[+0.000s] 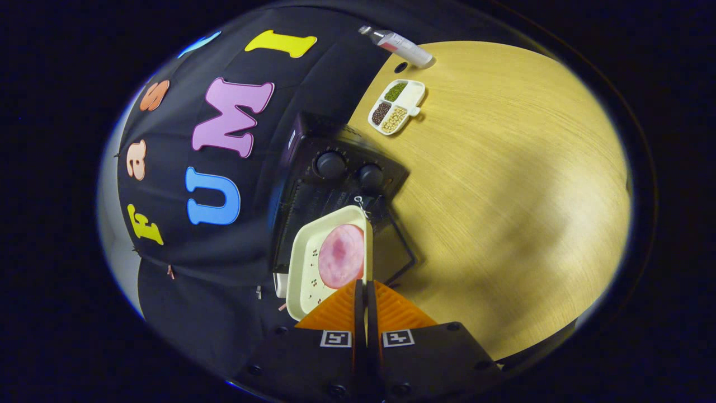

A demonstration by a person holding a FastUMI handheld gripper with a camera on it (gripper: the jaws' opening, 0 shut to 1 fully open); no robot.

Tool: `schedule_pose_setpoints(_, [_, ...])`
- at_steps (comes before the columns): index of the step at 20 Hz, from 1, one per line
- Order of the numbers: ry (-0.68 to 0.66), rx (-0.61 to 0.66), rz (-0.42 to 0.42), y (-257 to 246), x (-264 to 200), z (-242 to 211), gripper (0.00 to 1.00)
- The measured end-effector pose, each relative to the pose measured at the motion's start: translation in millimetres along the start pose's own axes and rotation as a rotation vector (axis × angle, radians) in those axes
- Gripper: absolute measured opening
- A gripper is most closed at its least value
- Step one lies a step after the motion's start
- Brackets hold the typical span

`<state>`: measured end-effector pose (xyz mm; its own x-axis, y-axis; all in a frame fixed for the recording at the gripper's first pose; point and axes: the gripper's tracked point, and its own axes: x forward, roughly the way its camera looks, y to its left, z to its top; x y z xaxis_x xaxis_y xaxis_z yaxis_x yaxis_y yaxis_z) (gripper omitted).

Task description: Open the toaster oven, put the food inside, and close the toaster oven door.

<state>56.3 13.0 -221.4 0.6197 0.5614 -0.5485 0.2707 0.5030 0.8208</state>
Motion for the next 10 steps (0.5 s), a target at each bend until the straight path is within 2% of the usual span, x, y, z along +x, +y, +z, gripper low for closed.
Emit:
schedule_pose_setpoints(5, [-0.037,-0.013,0.007,20.8,50.2,-6.3,0.06])
schedule_pose_setpoints(10, [-0.112,0.039,0.018,35.2,99.3,6.2,0.06])
